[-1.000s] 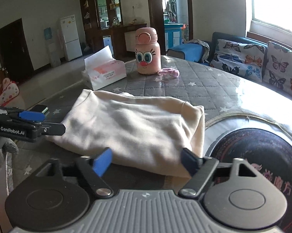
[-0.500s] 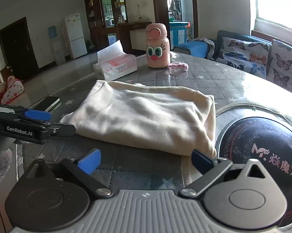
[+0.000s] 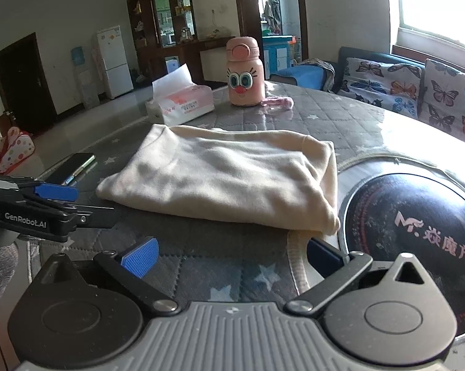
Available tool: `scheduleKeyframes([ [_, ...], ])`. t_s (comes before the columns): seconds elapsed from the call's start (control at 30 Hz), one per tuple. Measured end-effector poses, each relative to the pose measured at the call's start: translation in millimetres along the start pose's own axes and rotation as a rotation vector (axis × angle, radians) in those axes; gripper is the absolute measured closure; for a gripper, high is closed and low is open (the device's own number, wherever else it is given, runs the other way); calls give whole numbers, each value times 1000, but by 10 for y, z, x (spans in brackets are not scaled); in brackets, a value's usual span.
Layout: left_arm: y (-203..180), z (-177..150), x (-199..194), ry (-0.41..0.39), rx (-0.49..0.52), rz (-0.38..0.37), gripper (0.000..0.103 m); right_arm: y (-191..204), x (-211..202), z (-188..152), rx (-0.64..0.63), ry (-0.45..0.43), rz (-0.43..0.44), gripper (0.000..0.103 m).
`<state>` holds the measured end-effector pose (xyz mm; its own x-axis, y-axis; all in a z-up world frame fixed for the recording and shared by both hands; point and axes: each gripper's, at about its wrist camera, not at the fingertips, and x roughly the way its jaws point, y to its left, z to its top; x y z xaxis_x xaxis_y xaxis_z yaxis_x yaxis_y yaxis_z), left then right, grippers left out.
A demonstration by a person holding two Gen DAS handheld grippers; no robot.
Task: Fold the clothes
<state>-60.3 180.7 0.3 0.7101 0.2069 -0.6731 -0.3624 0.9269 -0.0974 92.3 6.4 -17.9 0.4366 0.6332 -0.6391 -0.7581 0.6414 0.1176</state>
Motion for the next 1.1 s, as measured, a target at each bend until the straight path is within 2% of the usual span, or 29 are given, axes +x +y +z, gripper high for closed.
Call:
scheduleKeyframes([
  [0.4,-34,-54,-34,1,0,8,0,31,-3,-71,7,13,-27,0],
  [1.1,-125,-148,-78,12,4,20,0,132,-52,-151,-9,17,-19,0],
])
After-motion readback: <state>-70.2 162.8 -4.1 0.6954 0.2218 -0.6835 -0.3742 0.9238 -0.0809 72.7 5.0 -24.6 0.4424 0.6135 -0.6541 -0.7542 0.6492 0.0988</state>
